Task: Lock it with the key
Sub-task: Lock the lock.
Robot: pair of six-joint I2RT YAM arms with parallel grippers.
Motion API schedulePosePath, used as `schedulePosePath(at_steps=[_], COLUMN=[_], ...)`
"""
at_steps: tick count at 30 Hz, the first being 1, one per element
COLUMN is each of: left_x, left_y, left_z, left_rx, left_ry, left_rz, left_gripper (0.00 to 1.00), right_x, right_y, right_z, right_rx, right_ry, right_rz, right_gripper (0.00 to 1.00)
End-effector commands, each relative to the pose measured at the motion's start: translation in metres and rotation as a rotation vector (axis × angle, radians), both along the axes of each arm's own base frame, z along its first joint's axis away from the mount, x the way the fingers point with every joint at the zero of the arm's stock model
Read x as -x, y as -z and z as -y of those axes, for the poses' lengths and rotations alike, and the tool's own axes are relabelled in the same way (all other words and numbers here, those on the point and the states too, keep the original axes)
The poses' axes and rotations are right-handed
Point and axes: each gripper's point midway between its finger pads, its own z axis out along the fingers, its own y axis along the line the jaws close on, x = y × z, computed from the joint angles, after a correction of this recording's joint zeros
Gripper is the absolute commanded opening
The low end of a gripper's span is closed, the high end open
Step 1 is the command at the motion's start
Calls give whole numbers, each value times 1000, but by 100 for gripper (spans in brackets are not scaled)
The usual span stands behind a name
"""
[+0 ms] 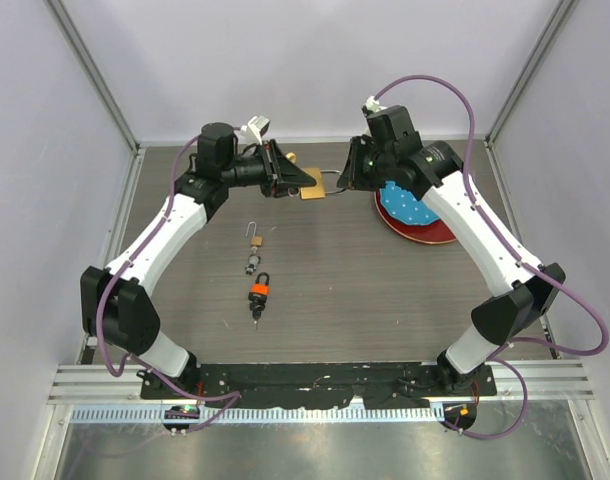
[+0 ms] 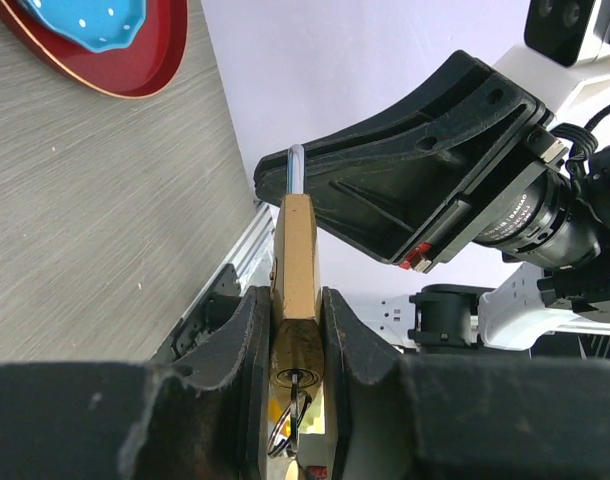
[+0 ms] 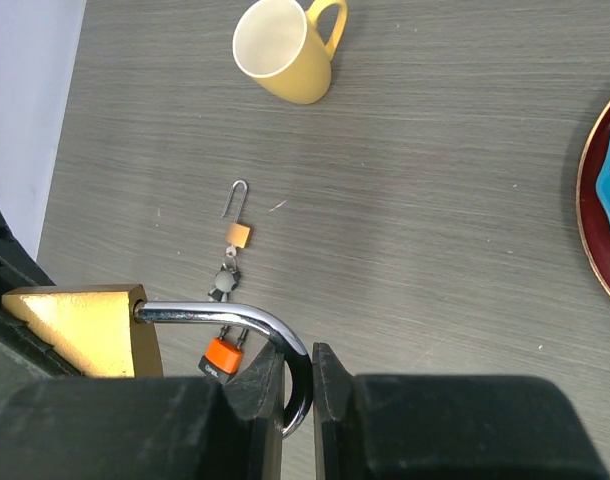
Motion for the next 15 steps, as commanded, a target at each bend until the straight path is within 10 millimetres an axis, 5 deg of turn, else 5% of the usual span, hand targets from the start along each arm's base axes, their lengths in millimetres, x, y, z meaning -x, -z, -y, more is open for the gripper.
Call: schedulePosePath(at_steps=[1, 7, 15], left_x=[13, 11, 11], left_y=[-45, -21, -14], left_z=[22, 30, 43], left_rx=[105, 26, 10], left_ry=[72, 59, 62], left_rz=[176, 141, 126], left_gripper=[0, 0, 0], right_x=[22, 30, 42], right_y=[-60, -79, -81], right_z=[-50, -57, -65], right_rx=[-188, -200, -200], right_ry=[-148, -177, -222], right_rz=[106, 141, 158], right_gripper=[2, 2, 2])
